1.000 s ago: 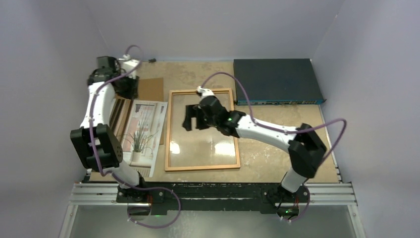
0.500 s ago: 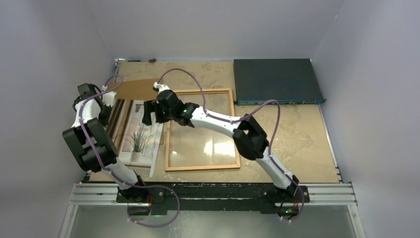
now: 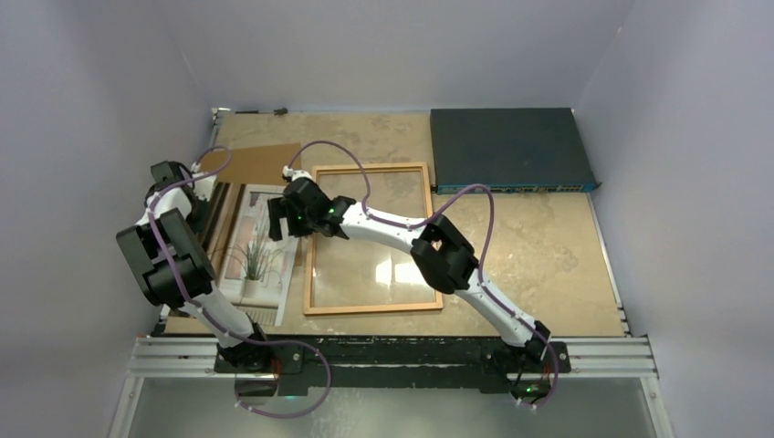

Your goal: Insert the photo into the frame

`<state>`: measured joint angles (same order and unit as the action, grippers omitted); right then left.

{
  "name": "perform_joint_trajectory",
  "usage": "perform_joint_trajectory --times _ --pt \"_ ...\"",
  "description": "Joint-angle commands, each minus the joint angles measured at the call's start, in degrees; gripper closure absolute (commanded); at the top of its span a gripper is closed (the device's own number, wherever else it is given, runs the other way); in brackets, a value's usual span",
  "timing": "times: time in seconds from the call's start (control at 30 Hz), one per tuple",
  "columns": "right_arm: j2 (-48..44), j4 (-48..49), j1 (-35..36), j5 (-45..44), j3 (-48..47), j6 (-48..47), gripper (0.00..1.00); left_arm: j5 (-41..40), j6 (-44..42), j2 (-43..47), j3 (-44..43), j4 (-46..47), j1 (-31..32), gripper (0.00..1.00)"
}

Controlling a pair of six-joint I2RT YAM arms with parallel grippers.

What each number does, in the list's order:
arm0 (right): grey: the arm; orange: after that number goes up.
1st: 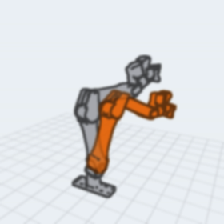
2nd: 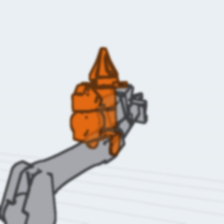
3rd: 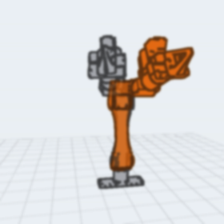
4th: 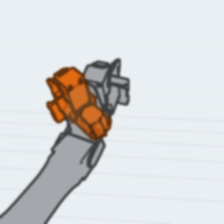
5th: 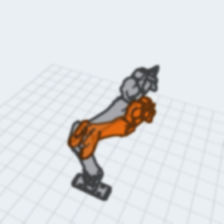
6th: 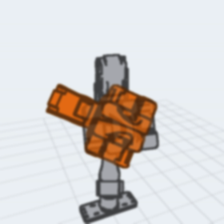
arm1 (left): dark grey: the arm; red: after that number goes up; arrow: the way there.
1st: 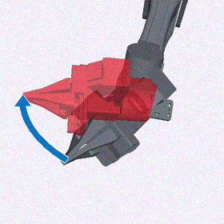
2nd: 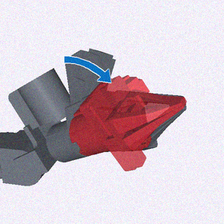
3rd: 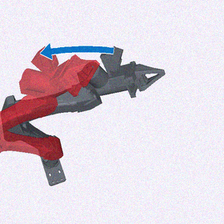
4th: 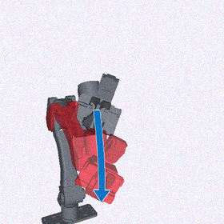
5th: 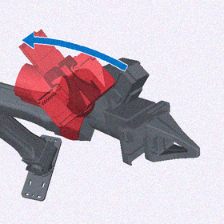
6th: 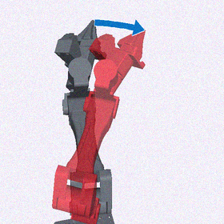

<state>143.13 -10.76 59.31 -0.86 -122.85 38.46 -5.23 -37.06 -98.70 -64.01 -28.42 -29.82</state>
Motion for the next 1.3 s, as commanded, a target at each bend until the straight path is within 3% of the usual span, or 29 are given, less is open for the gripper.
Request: perform_joint_trajectory --times 0.0,0.53,0.8,1.0,1.27 --pt "-0.5 -1.9 0.1 -4.3 -1.9 0.4 0.09 -0.2 0.6 -0.9 1.1 4.1 0.2 1.00" --pt "6.0 -8.2 -0.4 -9.0 -9.1 2.0 0.08 2.6 1.3 -2.7 3.2 5.6 1.1 1.00" --pt "3.9 -8.4 -1.4 -10.8 -4.4 2.5 0.07 2.9 0.6 -3.1 3.7 5.9 1.1 1.00" --pt "6.9 -9.3 -1.5 -8.0 -7.8 3.9 0.07 3.7 0.6 -3.9 4.1 6.1 1.0 1.00" --pt "-3.9 13.2 -3.1 4.9 11.3 13.0 0.05 4.3 -0.4 -4.2 5.5 6.3 1.8 1.00"
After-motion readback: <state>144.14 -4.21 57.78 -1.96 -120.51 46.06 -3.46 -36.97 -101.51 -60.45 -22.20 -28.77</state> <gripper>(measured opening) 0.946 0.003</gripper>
